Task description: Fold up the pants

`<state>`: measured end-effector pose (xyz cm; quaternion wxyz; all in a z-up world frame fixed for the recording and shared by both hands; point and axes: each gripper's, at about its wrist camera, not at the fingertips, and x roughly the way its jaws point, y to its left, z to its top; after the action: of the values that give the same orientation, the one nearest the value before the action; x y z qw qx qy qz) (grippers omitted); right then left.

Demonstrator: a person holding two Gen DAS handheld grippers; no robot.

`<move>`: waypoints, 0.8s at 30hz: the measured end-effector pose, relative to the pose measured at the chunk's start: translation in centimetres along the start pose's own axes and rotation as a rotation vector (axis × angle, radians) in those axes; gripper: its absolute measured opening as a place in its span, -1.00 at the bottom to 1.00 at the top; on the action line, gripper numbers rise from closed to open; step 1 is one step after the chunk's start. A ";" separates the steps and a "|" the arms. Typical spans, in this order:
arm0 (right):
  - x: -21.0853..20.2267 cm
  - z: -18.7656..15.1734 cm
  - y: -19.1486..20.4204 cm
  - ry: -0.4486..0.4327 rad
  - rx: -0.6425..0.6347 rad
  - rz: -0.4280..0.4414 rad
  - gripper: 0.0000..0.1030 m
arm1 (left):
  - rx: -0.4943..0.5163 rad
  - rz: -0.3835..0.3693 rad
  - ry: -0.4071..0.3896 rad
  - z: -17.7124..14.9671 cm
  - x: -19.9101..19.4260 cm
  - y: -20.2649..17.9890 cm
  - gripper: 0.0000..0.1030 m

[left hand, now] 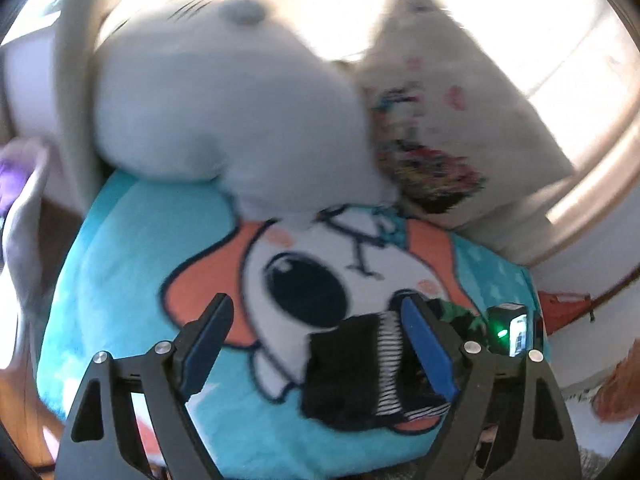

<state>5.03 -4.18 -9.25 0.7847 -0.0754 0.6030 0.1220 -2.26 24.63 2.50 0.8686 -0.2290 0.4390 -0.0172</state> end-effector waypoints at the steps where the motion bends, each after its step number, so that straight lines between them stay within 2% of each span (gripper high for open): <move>1: 0.0 0.2 -0.1 0.014 0.018 -0.001 0.92 | -0.024 0.008 0.015 -0.1 0.1 1.0 0.65; 4: -1.7 0.7 -1.3 0.016 0.133 0.035 0.80 | -0.061 0.040 0.019 -0.4 -0.3 3.2 0.65; 6: -4.2 0.6 -1.9 -0.033 0.195 0.063 0.80 | -0.078 0.047 0.014 -0.6 -0.6 4.4 0.65; 8: -6.2 0.7 -1.4 -0.081 0.194 0.087 0.80 | -0.095 0.046 0.019 -0.7 -0.5 5.3 0.63; 9: -6.7 1.0 -0.8 -0.090 0.177 0.100 0.80 | -0.104 0.042 0.024 -0.8 -0.2 5.6 0.52; 10: -7.0 1.4 0.3 -0.088 0.150 0.129 0.80 | -0.114 0.032 0.035 -1.0 0.1 6.0 0.25; 11: -7.0 1.7 1.3 -0.080 0.130 0.152 0.80 | -0.126 0.022 0.056 -1.3 0.7 6.3 0.08; 12: -6.9 2.1 2.5 -0.069 0.105 0.179 0.80 | -0.136 0.017 0.076 -1.5 1.2 6.6 -0.24; 13: -6.7 2.5 3.6 -0.058 0.088 0.197 0.80 | -0.147 0.011 0.100 -1.8 1.8 6.9 -0.46; 16: -4.5 3.5 8.0 0.034 0.035 0.292 0.78 | -0.161 0.012 0.126 -2.7 2.5 7.4 -0.47; 18: -3.3 3.5 10.5 0.066 0.013 0.297 0.77 | -0.164 0.012 0.131 -3.0 2.5 7.5 -0.47; 22: -0.3 4.0 13.8 0.118 -0.039 0.213 0.77 | -0.183 0.017 0.141 -3.8 2.2 8.2 -0.38; 24: 1.2 4.1 15.3 0.140 -0.080 0.136 0.77 | -0.195 0.020 0.152 -4.4 2.2 8.7 -0.37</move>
<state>4.82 11.66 -8.93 0.7270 -0.0739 0.6547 0.1936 -5.75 30.20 -4.95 0.8067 -0.3060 0.5053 0.0169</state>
